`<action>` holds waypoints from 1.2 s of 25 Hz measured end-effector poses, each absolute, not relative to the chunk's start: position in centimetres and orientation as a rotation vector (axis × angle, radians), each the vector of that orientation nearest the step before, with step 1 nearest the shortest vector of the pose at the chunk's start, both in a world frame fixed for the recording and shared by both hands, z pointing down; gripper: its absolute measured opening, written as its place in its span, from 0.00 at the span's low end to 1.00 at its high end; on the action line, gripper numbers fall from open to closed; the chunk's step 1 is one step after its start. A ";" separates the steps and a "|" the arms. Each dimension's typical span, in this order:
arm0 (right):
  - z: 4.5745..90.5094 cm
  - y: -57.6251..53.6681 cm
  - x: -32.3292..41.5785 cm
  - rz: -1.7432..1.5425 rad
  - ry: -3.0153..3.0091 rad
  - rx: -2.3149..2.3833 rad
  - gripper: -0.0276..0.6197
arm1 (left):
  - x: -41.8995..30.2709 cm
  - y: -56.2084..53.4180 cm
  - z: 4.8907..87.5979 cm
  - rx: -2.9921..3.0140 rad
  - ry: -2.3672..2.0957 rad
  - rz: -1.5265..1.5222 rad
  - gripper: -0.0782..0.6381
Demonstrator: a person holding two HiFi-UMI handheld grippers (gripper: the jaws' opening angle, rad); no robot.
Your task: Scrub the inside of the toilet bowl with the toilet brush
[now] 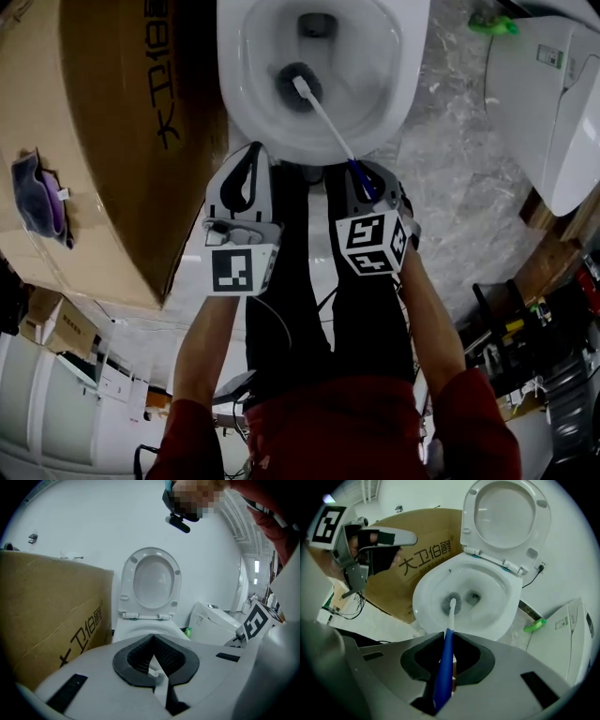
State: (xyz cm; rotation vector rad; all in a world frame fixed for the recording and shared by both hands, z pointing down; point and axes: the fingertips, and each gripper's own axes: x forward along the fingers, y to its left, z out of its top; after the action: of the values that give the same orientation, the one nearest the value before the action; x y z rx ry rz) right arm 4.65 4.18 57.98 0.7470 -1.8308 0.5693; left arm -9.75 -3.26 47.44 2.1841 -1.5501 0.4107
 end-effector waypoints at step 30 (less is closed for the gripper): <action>58.8 -7.1 10.2 0.443 -1.633 0.898 0.14 | -7.2 -6.4 38.7 2.252 -1.545 0.351 0.13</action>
State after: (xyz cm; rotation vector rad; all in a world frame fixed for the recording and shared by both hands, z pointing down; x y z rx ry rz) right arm 10.18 -7.08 58.83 0.8981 -1.6335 0.4430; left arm -7.20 -6.39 38.69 2.2523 -1.5452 0.3514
